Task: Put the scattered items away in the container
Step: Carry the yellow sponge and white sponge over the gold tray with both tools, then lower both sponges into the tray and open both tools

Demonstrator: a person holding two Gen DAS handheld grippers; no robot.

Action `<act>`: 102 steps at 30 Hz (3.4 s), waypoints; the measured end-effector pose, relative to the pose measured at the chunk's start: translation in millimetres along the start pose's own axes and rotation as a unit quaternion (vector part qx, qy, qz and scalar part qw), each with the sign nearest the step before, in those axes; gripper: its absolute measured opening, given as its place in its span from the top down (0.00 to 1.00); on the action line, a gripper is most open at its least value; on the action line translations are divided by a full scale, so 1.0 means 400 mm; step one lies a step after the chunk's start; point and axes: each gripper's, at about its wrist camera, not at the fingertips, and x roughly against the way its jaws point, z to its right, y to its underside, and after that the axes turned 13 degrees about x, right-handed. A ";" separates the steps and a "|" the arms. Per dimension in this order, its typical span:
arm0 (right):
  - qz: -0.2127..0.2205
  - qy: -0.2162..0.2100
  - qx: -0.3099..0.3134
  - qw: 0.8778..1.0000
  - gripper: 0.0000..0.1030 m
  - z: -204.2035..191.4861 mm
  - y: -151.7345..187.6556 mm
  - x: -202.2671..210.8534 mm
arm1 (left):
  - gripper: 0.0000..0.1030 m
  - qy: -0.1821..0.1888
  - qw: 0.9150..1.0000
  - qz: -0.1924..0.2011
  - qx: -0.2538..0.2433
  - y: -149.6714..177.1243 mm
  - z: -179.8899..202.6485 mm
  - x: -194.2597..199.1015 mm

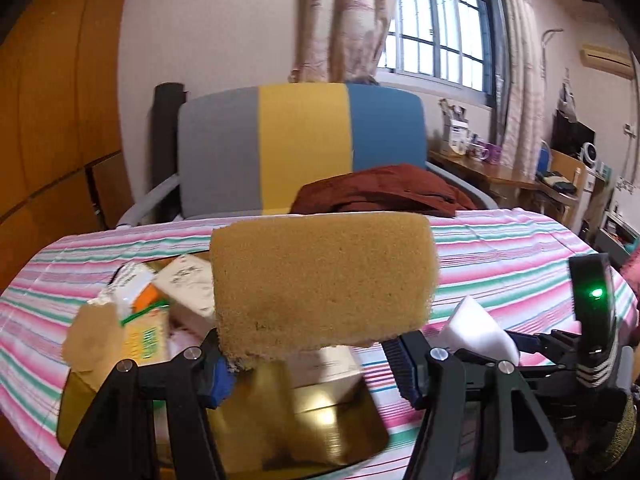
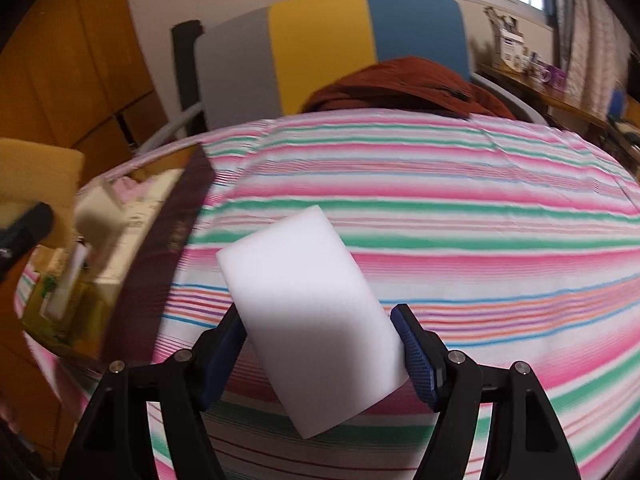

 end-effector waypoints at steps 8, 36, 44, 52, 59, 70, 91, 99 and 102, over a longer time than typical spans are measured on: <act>0.046 -0.047 0.025 0.998 0.29 -0.111 -0.072 0.031 | 0.38 -0.038 0.999 0.001 0.025 -0.001 -0.103 -0.004; 0.045 -0.115 0.098 0.987 0.26 -0.348 -0.141 -0.039 | 0.37 -0.081 0.995 0.003 0.065 0.024 -0.302 -0.027; 0.045 -0.119 0.102 0.987 0.23 -0.355 -0.135 -0.035 | 0.36 -0.071 0.996 0.005 0.056 0.036 -0.295 -0.004; 0.044 -0.153 0.077 0.984 0.21 -0.343 -0.131 -0.029 | 0.33 -0.081 0.995 -0.001 0.055 0.032 -0.285 -0.009; 0.043 -0.182 0.053 0.981 0.17 -0.337 -0.127 -0.025 | 0.32 -0.088 0.994 -0.011 0.056 0.041 -0.277 -0.016; 0.046 -0.204 0.041 0.977 0.15 -0.343 -0.109 -0.007 | 0.31 -0.098 0.993 -0.009 0.060 0.043 -0.277 -0.014; 0.057 -0.116 0.130 0.983 0.25 -0.384 -0.096 0.009 | 0.31 -0.079 0.994 -0.018 0.071 0.008 -0.298 -0.065; 0.061 -0.121 0.112 0.984 0.25 -0.358 -0.099 0.010 | 0.31 -0.073 0.995 -0.017 0.066 0.003 -0.285 -0.049; 0.063 -0.125 0.111 0.984 0.25 -0.361 -0.098 0.014 | 0.30 -0.082 0.994 -0.015 0.065 0.009 -0.285 -0.030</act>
